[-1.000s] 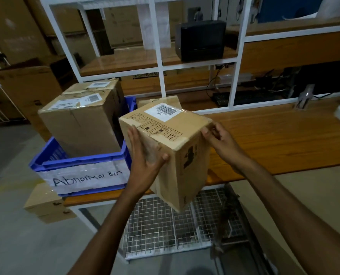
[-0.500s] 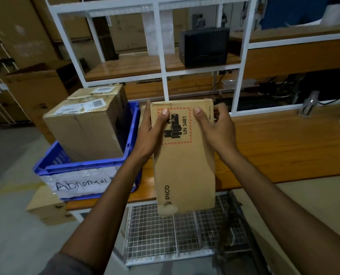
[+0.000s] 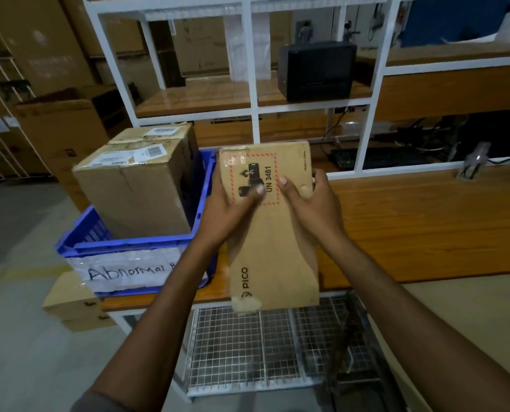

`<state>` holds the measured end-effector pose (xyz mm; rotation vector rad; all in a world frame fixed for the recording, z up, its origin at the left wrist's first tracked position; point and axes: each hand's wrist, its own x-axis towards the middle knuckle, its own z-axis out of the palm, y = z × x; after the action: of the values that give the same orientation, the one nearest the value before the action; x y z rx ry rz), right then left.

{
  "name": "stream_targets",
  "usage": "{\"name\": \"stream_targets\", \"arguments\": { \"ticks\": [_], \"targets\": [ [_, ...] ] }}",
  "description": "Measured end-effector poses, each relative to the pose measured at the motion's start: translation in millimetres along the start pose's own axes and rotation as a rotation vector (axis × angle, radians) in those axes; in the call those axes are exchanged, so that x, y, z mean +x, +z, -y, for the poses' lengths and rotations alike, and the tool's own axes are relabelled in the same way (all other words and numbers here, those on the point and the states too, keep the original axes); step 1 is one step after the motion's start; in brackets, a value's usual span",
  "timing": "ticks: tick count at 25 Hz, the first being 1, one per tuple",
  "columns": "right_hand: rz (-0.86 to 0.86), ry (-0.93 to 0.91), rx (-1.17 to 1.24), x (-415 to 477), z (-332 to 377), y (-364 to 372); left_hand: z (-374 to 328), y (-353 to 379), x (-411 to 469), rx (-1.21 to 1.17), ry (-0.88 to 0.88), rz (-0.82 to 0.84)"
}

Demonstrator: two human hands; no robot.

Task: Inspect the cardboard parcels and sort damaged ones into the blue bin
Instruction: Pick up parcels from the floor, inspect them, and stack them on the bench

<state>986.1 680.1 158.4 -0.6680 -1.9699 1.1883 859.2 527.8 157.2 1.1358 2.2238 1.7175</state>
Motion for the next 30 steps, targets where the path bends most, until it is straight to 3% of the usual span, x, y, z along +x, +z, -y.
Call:
{"name": "stream_targets", "arguments": {
  "ticks": [2,7,10,12,15,18,23,25,28,30],
  "targets": [
    [0.043,0.012,0.003,-7.2,-7.1,-1.8,10.1,-7.4,-8.0,0.025,-0.024,0.141],
    [0.011,0.027,0.010,-10.7,-16.2,2.1,15.8,-7.2,-16.6,0.040,-0.006,0.075],
    [0.204,0.159,0.056,-23.4,-37.4,-4.8,35.5,-9.5,-36.5,-0.048,-0.156,0.240],
    [0.259,0.190,0.011,-45.7,-54.3,-1.8,46.5,-5.7,-53.4,-0.074,-0.207,0.227],
    [0.111,0.145,0.038,-53.9,-48.9,-4.8,33.8,-0.6,-55.1,-0.126,-0.146,0.071],
    [0.123,0.163,0.105,-42.3,-27.5,-25.0,7.8,-8.8,-41.1,-0.082,-0.054,0.133],
    [0.117,0.224,0.068,-38.0,-8.4,-37.6,-13.7,-2.3,-41.3,-0.051,-0.045,0.153],
    [0.187,0.259,0.126,-37.6,-0.3,-49.3,-20.7,-1.9,-45.4,-0.064,-0.096,0.230],
    [0.254,0.215,0.107,-40.3,8.6,-65.7,-31.4,-13.7,-51.1,-0.105,-0.101,0.476],
    [0.240,0.164,0.079,-43.2,15.9,-69.0,-39.4,-14.2,-55.6,-0.096,-0.062,0.504]
  ]
}}
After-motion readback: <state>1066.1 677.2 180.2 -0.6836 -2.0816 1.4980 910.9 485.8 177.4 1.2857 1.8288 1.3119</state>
